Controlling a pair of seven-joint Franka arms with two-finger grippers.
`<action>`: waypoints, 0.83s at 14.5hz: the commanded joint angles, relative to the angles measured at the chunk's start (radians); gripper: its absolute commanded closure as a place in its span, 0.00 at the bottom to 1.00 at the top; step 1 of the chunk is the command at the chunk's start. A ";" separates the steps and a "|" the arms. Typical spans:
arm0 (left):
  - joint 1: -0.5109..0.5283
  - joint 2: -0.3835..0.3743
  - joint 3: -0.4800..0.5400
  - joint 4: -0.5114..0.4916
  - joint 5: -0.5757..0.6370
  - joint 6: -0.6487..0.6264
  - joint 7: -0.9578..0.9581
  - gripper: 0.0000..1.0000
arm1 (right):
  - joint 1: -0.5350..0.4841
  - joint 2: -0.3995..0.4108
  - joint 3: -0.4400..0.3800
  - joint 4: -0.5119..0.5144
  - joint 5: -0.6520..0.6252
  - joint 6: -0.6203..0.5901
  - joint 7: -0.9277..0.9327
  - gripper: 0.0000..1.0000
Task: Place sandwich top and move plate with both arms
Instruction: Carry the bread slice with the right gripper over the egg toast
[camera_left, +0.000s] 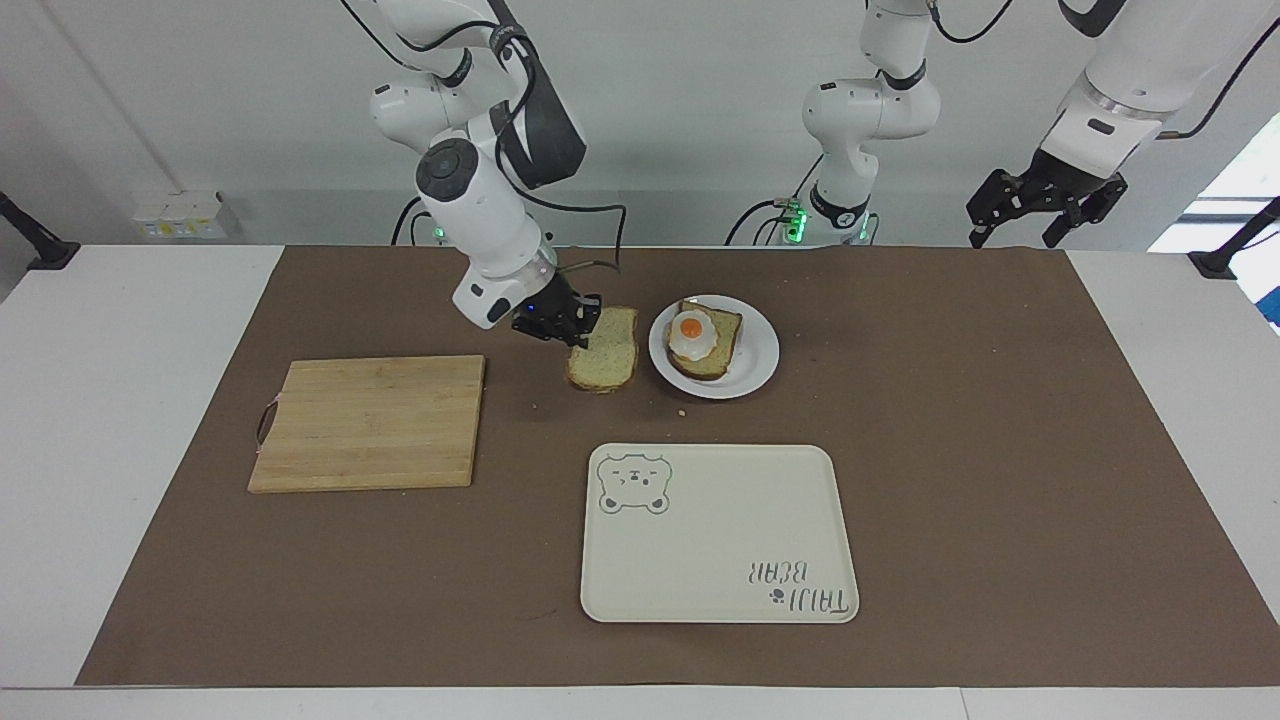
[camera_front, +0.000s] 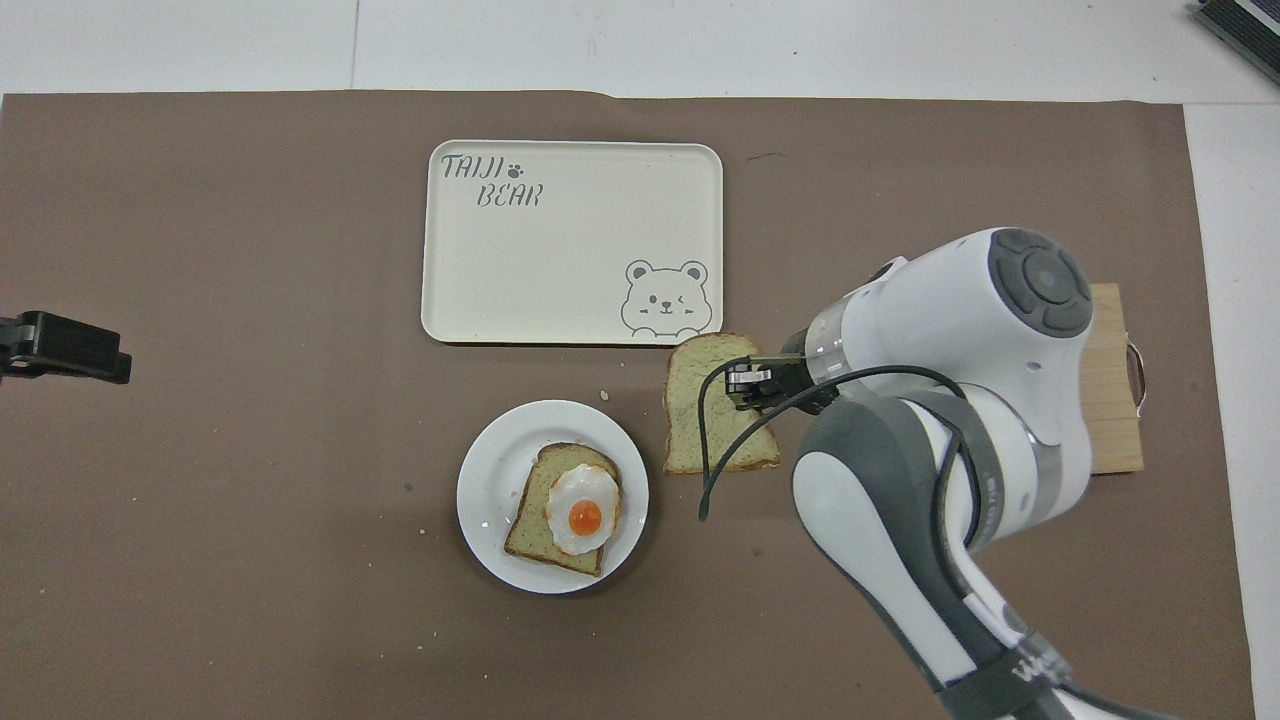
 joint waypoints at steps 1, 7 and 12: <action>0.007 0.004 -0.005 0.013 0.015 -0.018 -0.008 0.00 | 0.043 -0.008 0.007 -0.012 0.065 0.023 0.022 1.00; 0.007 0.004 -0.005 0.013 0.015 -0.018 -0.008 0.00 | 0.181 0.033 0.018 -0.028 0.131 0.110 0.071 1.00; 0.007 0.004 -0.005 0.013 0.015 -0.018 -0.008 0.00 | 0.248 0.098 0.018 -0.028 0.131 0.181 0.108 1.00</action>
